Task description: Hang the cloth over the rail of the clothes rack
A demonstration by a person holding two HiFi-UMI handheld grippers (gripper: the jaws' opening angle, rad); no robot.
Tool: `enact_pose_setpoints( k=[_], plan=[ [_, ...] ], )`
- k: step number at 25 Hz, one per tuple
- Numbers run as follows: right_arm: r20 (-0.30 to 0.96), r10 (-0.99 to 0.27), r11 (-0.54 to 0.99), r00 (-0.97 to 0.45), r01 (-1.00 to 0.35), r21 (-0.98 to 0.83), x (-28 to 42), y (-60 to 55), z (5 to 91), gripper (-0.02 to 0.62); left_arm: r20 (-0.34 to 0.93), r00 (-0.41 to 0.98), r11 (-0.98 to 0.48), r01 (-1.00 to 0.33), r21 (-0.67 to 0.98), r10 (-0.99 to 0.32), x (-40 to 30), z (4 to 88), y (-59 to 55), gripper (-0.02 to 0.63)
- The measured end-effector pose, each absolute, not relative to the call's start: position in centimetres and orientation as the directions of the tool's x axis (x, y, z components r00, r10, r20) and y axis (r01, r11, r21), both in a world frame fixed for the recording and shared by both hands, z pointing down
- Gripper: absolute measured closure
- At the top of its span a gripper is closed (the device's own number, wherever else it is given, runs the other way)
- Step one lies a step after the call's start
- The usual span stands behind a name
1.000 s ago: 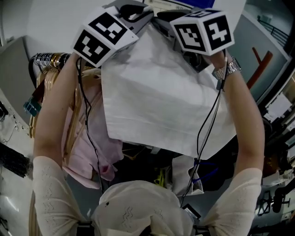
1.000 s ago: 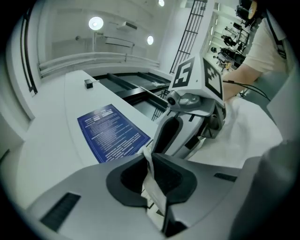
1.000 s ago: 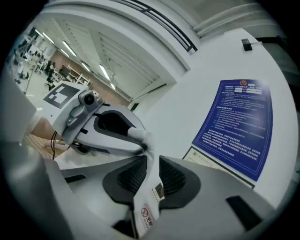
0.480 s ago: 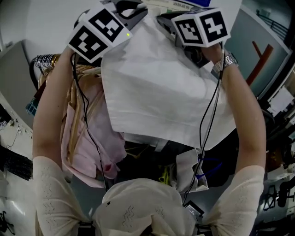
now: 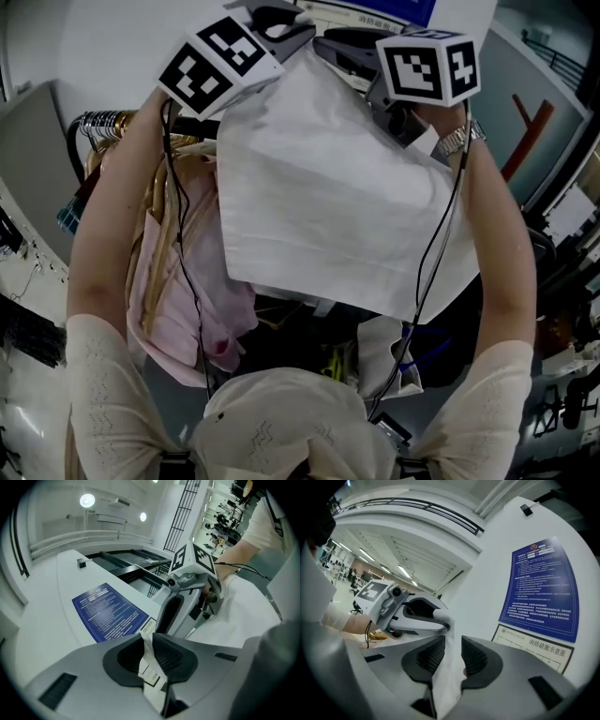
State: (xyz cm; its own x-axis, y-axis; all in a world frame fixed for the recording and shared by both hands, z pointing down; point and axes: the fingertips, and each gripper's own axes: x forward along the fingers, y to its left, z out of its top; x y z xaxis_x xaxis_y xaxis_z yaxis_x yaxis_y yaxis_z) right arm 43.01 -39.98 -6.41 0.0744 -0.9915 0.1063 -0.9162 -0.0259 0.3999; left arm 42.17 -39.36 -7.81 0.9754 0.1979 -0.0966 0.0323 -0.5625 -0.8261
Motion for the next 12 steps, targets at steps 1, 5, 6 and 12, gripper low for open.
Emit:
enact_pose_setpoints(
  k=[1, 5, 6, 12],
  plan=[
    [0.124, -0.99, -0.008, 0.063, -0.915, 0.403, 42.7, -40.1, -6.1, 0.494, -0.093, 0.973, -0.575, 0.046, -0.817, 0.21, 42.4, -7.8, -39.2, 0.563],
    [0.149, -0.984, -0.022, 0.1, -0.893, 0.45, 42.6, -40.8, -5.2, 0.488, -0.079, 0.962, -0.611, 0.102, -0.785, 0.261, 42.6, -7.8, -38.5, 0.552],
    [0.149, -0.983, -0.03, 0.11, -0.889, 0.457, 42.7, -40.9, -5.0, 0.488, -0.075, 0.961, -0.609, 0.106, -0.786, 0.265, 42.6, -7.7, -38.4, 0.552],
    [0.151, -0.962, -0.131, 0.227, -0.871, 0.473, 45.2, -40.6, -5.1, 0.574, -0.076, 0.971, -0.553, 0.065, -0.831, 0.227, 41.9, -8.2, -38.6, 0.544]
  ],
)
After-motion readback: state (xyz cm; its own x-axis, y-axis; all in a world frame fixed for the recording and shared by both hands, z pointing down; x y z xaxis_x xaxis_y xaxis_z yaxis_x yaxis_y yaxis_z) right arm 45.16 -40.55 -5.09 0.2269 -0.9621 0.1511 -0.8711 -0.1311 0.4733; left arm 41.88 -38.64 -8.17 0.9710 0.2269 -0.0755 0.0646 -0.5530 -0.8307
